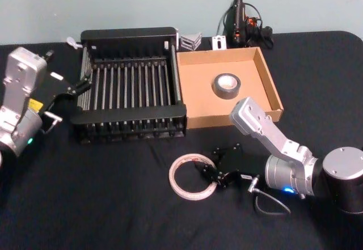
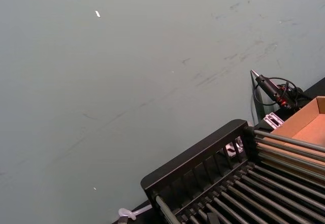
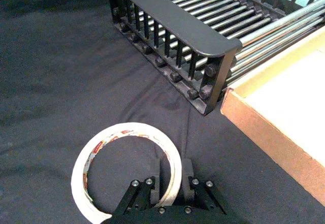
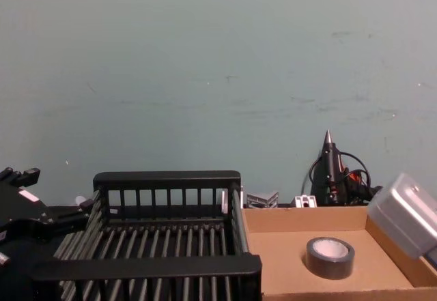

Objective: Pick up the white tape and place it into the black box , Pick up the silver tape and place it into the brown box.

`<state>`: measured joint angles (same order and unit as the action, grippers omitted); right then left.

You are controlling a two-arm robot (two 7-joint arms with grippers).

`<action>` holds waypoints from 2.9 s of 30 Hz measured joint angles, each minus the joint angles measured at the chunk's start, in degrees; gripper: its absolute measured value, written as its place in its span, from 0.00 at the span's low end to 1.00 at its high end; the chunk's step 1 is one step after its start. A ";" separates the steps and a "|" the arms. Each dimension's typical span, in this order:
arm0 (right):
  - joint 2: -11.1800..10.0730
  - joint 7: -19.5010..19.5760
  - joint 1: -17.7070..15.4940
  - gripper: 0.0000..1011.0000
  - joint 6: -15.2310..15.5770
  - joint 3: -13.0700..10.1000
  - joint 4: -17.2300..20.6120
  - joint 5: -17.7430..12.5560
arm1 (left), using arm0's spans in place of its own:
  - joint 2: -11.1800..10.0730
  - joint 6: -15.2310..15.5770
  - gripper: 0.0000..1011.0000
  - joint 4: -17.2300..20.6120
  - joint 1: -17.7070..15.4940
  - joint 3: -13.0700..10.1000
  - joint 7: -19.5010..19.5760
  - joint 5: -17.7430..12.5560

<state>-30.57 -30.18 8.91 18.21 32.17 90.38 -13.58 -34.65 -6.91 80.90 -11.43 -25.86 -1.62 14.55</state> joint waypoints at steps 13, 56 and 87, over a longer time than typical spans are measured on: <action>-0.14 -0.25 0.00 0.16 -0.02 -0.60 0.28 -0.72 | 0.00 0.00 0.99 0.00 0.00 0.00 0.00 0.00; -2.39 1.25 6.00 0.09 -4.35 -5.50 8.27 -9.60 | 0.00 0.00 0.99 0.00 0.00 0.00 0.00 0.00; 24.10 9.63 32.39 0.09 -1.57 3.36 -30.69 2.63 | 0.00 0.00 0.99 0.00 0.00 0.00 0.00 0.00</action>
<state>-6.47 -20.55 41.30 16.64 35.52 59.70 -10.94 -34.64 -6.91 80.90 -11.43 -25.86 -1.62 14.55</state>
